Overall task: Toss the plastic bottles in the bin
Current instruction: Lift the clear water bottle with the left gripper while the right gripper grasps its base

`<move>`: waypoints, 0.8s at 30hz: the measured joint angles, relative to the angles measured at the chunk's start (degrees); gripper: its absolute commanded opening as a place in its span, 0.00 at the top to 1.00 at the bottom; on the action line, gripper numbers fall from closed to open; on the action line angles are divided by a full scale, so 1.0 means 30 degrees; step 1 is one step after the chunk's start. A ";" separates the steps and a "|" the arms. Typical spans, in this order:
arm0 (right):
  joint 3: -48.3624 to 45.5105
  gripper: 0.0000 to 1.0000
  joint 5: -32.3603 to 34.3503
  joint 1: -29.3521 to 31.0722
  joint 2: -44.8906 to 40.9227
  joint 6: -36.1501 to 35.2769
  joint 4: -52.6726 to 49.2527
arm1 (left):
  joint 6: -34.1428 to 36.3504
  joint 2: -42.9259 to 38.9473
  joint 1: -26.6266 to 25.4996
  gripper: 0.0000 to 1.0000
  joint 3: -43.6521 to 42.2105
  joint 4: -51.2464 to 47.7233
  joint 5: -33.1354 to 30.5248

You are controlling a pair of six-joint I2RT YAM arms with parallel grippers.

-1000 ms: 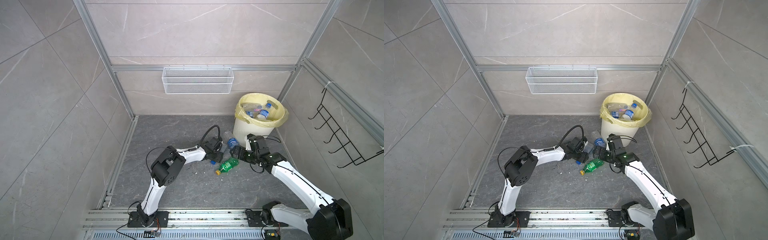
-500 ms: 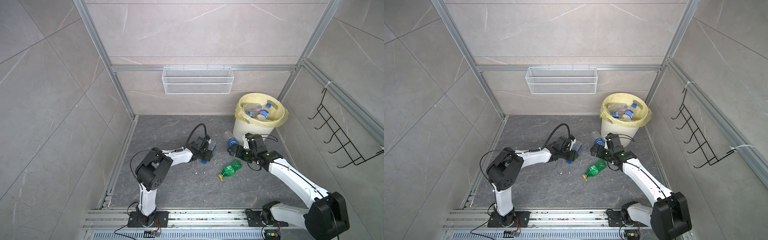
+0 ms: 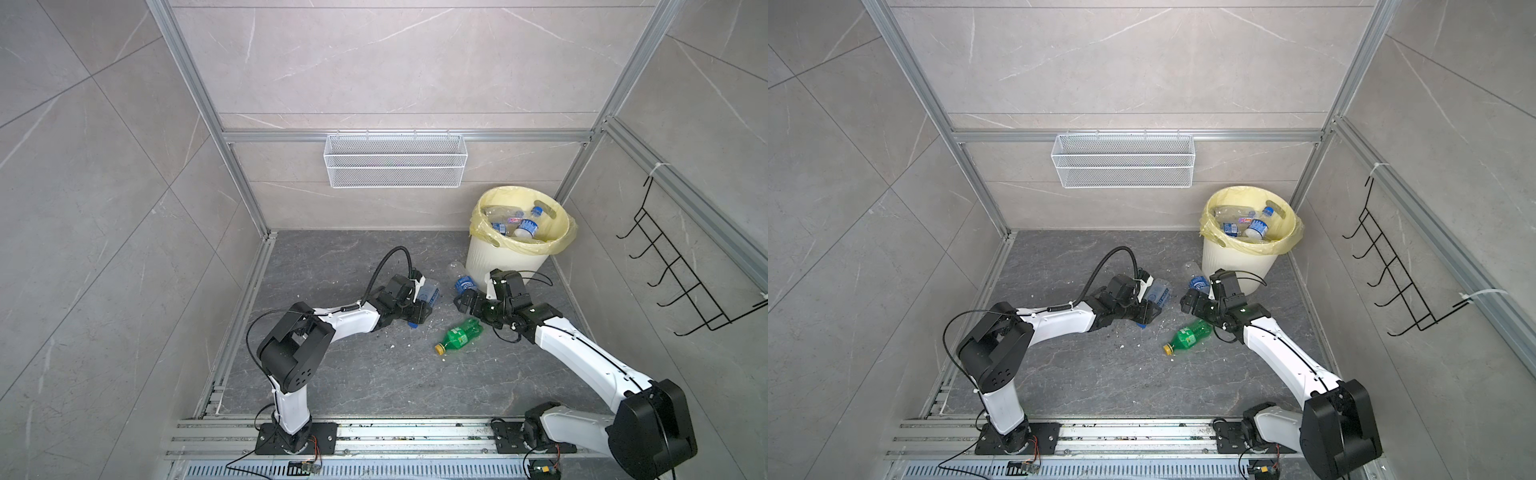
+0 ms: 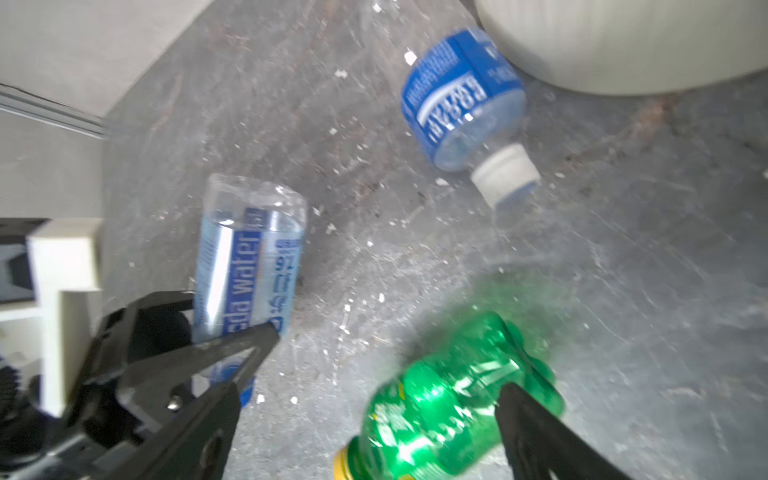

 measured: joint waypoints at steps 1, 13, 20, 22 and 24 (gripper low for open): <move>-0.0138 0.00 0.0000 0.0000 -0.0051 0.0000 -0.0124 | -0.0044 0.0000 0.0000 0.48 -0.0102 0.0044 0.0117; 0.0546 0.02 -0.1894 0.0007 0.0386 0.1035 0.1042 | -0.0714 -0.1967 -0.0044 0.48 -0.0743 0.1115 0.1625; 0.1501 0.04 -0.2805 0.0437 0.1515 0.2025 0.2455 | -0.1690 -0.2302 -0.0138 0.48 -0.1100 0.2033 0.2543; 0.1858 0.05 -0.2951 0.0619 0.1858 0.2237 0.2747 | -0.1982 -0.2324 -0.0168 0.48 -0.1231 0.2135 0.2696; 0.2208 0.06 -0.3053 0.0794 0.2178 0.2448 0.3053 | -0.2244 -0.2331 -0.0182 0.48 -0.1290 0.2273 0.2798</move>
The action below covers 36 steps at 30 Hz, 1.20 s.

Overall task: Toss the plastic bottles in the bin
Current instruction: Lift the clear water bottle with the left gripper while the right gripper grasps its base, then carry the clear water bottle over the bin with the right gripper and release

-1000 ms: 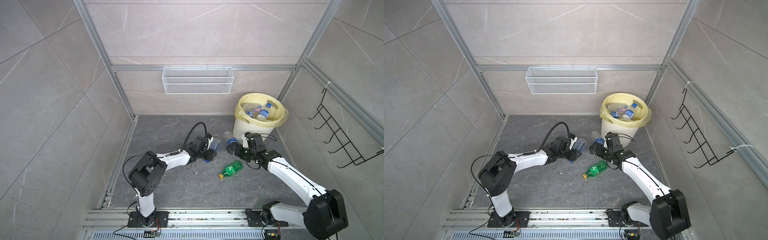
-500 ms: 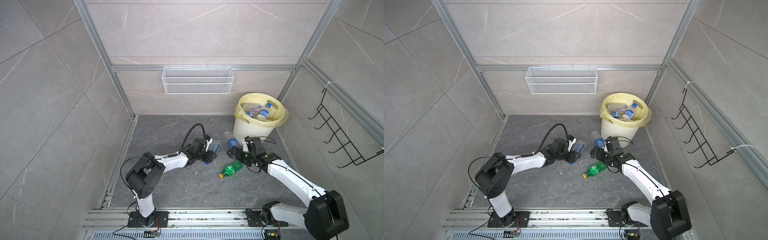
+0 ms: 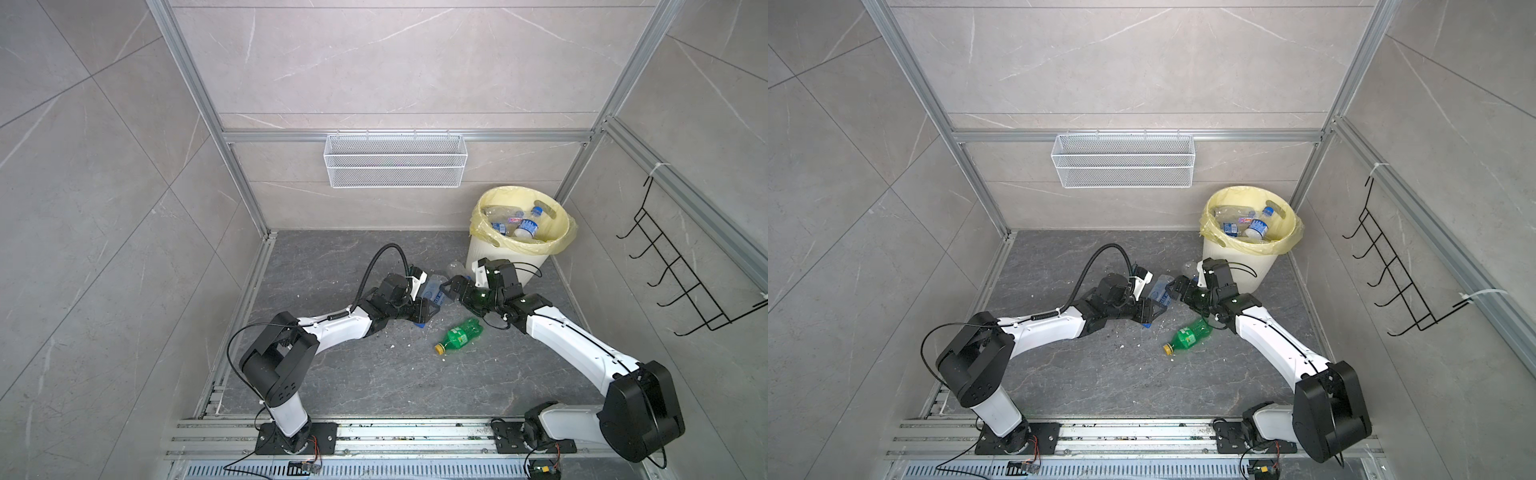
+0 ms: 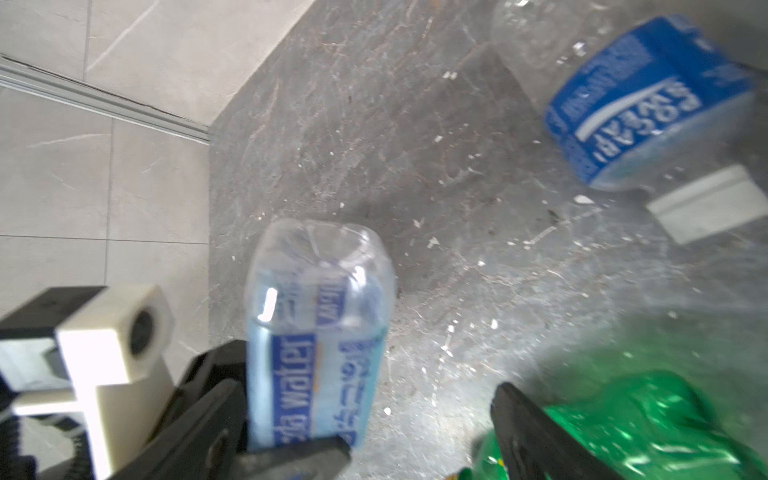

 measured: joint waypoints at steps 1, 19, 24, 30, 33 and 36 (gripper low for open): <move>0.0109 0.08 -0.0036 0.0073 0.0124 0.0131 0.0182 | -0.0109 -0.0022 0.0000 0.48 -0.0015 0.0073 0.0087; 0.0998 0.43 -0.0175 0.1231 0.1661 0.1224 0.1872 | -0.1020 -0.0976 -0.0109 0.42 -0.0452 0.0772 0.0466; 0.0998 0.54 -0.0168 0.1297 0.1661 0.1421 0.1880 | -0.1137 -0.1100 -0.0131 0.36 -0.0648 0.0962 0.0430; 0.1027 0.58 -0.0073 0.1355 0.1654 0.1311 0.1778 | -0.1158 -0.1290 -0.0131 0.31 -0.0801 0.0889 0.0430; 0.1311 0.58 0.0452 0.1326 0.1654 0.0954 0.1202 | -0.1137 -0.1647 -0.0160 0.26 -0.0969 0.0707 0.0430; 0.1807 0.58 0.0998 0.1319 0.1530 0.0444 0.0546 | -0.0976 -0.2135 -0.0160 0.22 -0.1027 0.0525 0.0393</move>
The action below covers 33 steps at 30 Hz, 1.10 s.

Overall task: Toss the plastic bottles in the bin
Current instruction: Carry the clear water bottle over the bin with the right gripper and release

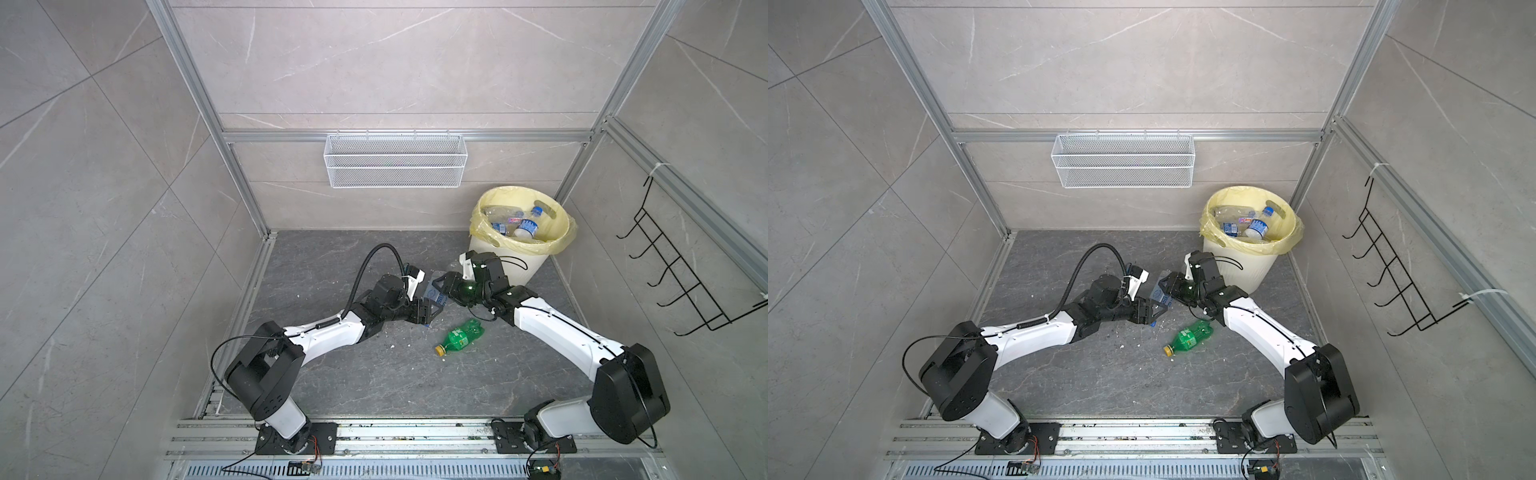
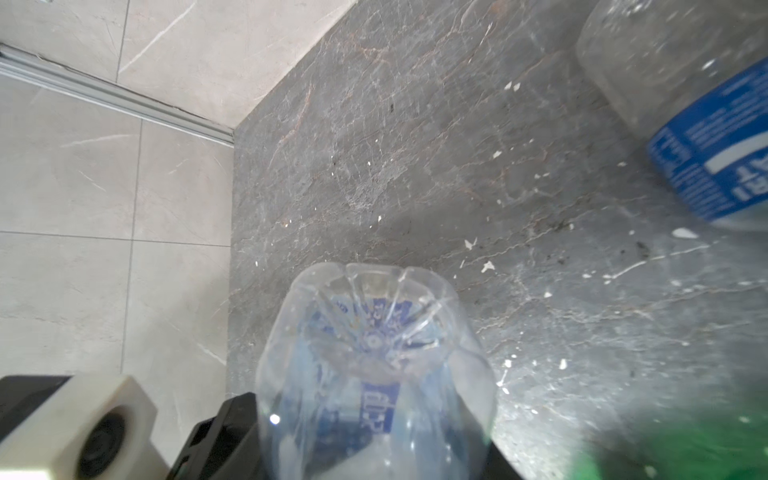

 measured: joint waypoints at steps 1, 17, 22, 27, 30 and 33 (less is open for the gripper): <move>0.0233 0.58 0.0233 0.0000 -0.0087 -0.0211 -0.0299 | 0.0095 -0.0211 -0.0007 0.20 -0.0015 -0.0095 -0.0058; 0.7009 0.59 0.5355 -0.0568 -0.2601 -0.4510 -0.5865 | 0.4415 -0.2178 -0.2849 0.00 0.3191 -0.4750 -0.3512; 0.9850 0.59 0.6863 -0.1435 -0.3424 -0.5748 -0.7104 | 0.6084 -0.2062 -0.4167 0.00 0.5435 -0.5661 -0.4772; 1.2043 0.60 0.7664 -0.2616 -0.3606 -0.6390 -0.7737 | 0.7504 -0.1100 -0.5056 0.00 0.7395 -0.6149 -0.5821; 1.3085 0.61 0.7868 -0.3570 -0.3417 -0.6506 -0.8000 | 0.8247 -0.0597 -0.5391 0.00 0.7927 -0.6645 -0.6382; 1.4899 0.57 0.7861 -0.5064 -0.2106 -0.6579 -0.8233 | 0.8757 -0.0350 -0.5523 0.00 0.8116 -0.7023 -0.6849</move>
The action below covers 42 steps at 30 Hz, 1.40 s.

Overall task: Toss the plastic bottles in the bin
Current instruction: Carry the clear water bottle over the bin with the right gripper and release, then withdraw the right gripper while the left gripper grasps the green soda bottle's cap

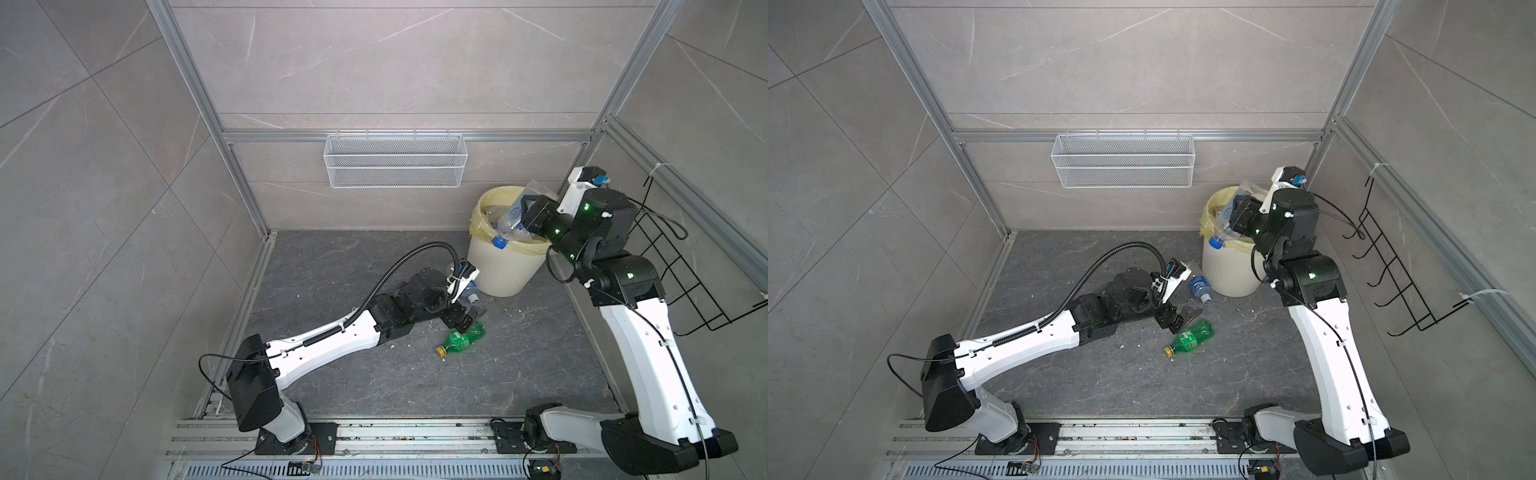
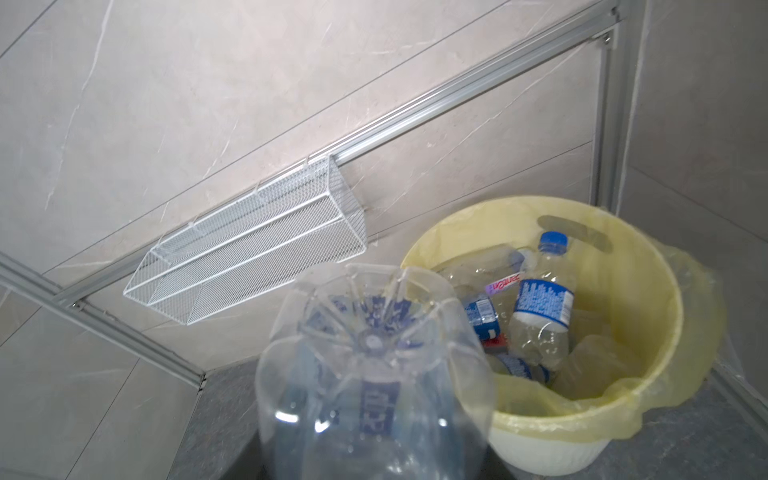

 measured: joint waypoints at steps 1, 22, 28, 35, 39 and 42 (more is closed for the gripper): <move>0.0743 0.51 -0.0058 -0.0576 0.0699 0.0015 -0.0109 | 0.0109 0.0058 -0.0015 0.00 0.0029 -0.0080 -0.0160; 0.2215 0.00 -0.2215 -0.4036 0.3483 0.0801 -0.1916 | 0.0408 0.0969 -0.0015 0.00 0.0015 -0.1479 -0.1770; 0.0969 0.00 -0.2528 -0.4036 0.2404 0.0801 -0.1566 | 0.0117 0.0969 -0.0015 0.00 -0.0408 -0.1421 -0.1807; -0.1413 0.00 -0.2747 -0.4029 0.1151 0.0801 -0.1530 | -0.0262 0.0969 -0.0015 0.00 -0.1115 -0.1406 -0.1807; -0.3432 0.00 -0.2812 -0.3847 -0.0284 0.0780 -0.1545 | -0.0503 0.0991 -0.0015 0.00 -0.1435 -0.1268 -0.1800; -0.4874 0.00 -0.2790 -0.3592 -0.1348 0.0612 -0.1559 | -0.0736 0.1064 0.0051 0.00 -0.1792 -0.1122 -0.1792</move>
